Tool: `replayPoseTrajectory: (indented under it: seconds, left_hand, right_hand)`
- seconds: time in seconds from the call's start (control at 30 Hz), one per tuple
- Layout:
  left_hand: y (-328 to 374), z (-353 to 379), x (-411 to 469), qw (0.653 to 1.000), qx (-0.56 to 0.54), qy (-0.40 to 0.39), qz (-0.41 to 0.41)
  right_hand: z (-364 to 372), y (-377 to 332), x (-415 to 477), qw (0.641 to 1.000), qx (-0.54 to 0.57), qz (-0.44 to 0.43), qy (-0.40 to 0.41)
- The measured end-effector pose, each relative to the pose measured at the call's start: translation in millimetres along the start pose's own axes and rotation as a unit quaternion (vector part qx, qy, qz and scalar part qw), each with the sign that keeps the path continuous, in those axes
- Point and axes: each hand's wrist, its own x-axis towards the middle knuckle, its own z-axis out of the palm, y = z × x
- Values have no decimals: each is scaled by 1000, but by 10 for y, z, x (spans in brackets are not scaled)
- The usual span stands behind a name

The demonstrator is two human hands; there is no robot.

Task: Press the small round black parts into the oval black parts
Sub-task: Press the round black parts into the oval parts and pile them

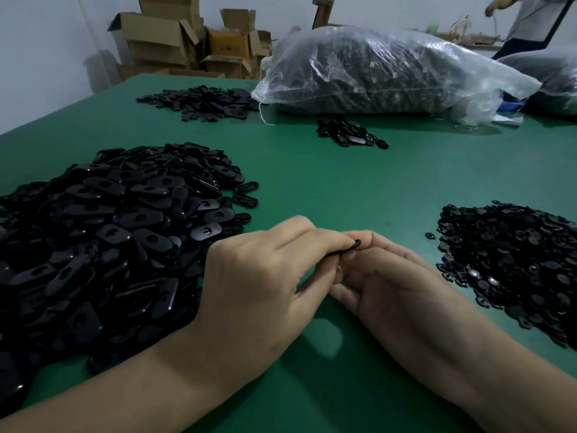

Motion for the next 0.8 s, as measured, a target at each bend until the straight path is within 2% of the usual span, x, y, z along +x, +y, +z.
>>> replayPoseTrajectory:
  seconds: [0.1, 0.23, 0.33, 0.43, 0.53, 0.67, 0.8]
  left_hand:
    - [7, 6, 4, 1000, -18, -2, -25]
    - [31, 44, 36, 989, -86, -6, -120]
    - [32, 76, 51, 975, -140, -11, -174]
    - [-4, 102, 51, 942, -233, -26, -242]
    - [-47, 124, 54, 901, -311, -46, -300]
    - [-50, 143, 48, 885, -334, -81, -314]
    - [-90, 168, 46, 897, -309, -75, -308]
  right_hand:
    - [-10, -25, 9, 1000, -9, 8, -6]
    - [-21, -36, 25, 1000, -16, 15, 8]
    - [-39, -15, 14, 999, -36, -12, 8]
    - [-56, -29, 17, 991, -115, -67, 27]
    - [-87, -100, 44, 961, -234, -119, 91]
    - [-115, -154, 52, 933, -315, -137, 108]
    - [-138, -160, 71, 938, -293, -135, 130]
